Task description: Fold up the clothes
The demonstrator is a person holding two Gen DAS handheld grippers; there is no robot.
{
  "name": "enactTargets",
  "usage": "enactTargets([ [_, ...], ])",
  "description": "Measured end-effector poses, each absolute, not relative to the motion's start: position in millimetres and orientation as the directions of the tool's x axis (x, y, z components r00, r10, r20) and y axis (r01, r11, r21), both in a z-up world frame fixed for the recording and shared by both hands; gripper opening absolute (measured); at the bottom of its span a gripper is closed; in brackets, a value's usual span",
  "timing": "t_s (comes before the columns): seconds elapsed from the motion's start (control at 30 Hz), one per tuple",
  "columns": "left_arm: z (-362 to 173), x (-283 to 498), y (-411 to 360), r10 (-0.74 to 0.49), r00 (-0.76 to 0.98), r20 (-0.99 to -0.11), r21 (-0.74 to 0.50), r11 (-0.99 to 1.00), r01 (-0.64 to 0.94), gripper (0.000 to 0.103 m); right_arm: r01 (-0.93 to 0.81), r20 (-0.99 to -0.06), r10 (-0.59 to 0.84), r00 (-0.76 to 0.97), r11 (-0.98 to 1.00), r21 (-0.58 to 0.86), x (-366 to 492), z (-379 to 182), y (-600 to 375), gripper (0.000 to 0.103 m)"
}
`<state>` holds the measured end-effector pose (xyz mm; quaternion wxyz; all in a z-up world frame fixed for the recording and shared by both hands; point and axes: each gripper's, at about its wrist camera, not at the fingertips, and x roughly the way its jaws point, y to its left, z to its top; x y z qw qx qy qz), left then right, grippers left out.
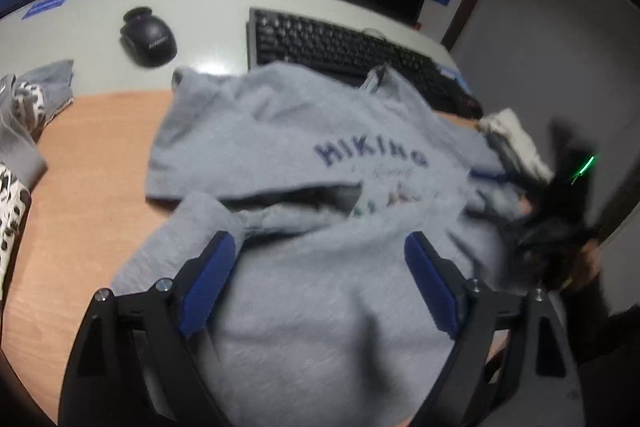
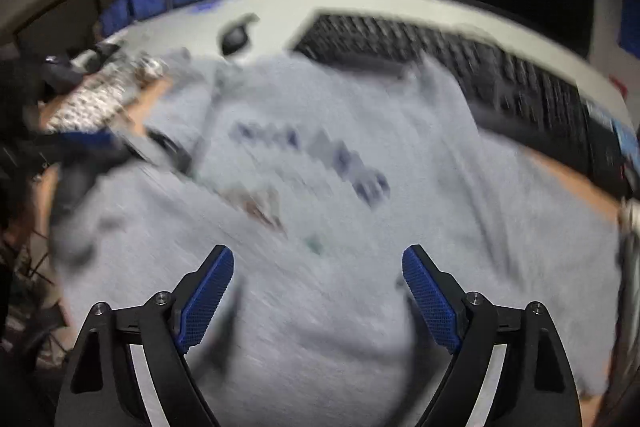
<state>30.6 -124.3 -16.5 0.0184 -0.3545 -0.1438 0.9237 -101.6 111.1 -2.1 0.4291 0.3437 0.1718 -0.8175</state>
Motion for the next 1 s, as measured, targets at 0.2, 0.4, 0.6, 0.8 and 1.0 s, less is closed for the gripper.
enactTargets([
  [0.2, -34, 43, -134, 0.080, -0.778, -0.623, -0.267, -0.957, 0.116, 0.087, 0.878, -0.683, -0.587, -0.434, -0.445, -0.176, -98, 51, 33, 0.088],
  [0.4, -37, 42, -146, 0.005, -0.769, -0.640, -0.269, -0.938, 0.218, 0.095, 0.924, -0.734, -0.570, -0.368, -0.312, -0.221, -111, 62, -91, 0.088],
  [0.6, -41, 37, -156, -0.017, -0.744, -0.667, -0.271, -0.926, 0.264, 0.095, 0.950, -0.835, -0.482, -0.265, -0.278, -0.142, -119, 26, -181, 0.088],
  [0.8, -42, 40, -159, -0.017, -0.747, -0.665, -0.279, -0.922, 0.269, 0.095, 0.940, -0.857, -0.397, -0.329, -0.225, -0.257, -99, -10, -208, 0.027],
  [1.0, -43, 41, -161, -0.017, -0.748, -0.663, -0.287, -0.918, 0.275, 0.095, 0.926, -0.821, -0.467, -0.329, -0.331, -0.183, -124, 18, -176, 0.011],
])
